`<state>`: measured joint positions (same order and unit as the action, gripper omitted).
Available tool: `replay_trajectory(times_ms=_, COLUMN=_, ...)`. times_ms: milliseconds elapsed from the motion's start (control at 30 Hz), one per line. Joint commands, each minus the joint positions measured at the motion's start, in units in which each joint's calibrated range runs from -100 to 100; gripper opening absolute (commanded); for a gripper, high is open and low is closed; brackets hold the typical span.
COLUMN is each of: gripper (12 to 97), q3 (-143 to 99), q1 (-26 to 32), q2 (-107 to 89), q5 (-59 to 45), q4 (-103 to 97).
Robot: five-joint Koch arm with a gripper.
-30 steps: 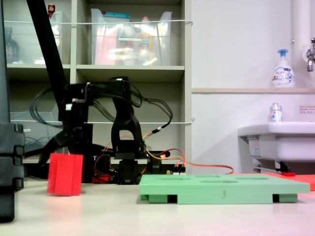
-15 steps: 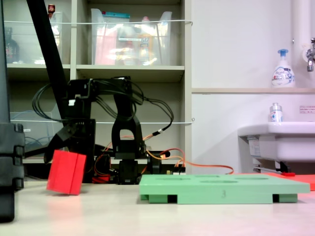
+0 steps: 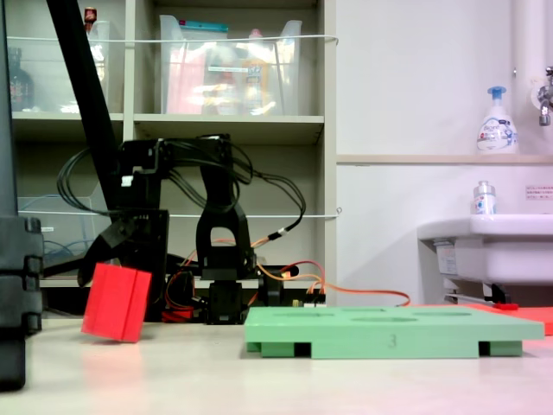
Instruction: Put the cross columnar block into the corresponding hole
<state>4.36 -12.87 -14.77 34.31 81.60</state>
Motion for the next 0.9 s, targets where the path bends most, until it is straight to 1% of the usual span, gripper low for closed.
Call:
replay_trajectory(times_ms=0, gripper=36.4, q3=0.13, q1=-0.29, q2=-2.96, q5=0.0, q4=4.83)
replay_trajectory(times_ms=267, gripper=36.4, q3=0.23, q1=0.34, q2=-13.16, q5=0.73, q4=7.04)
replay_trajectory(times_ms=867, gripper=36.6, q3=0.92, q1=2.1, q2=-26.85, q5=2.15, q4=9.74)
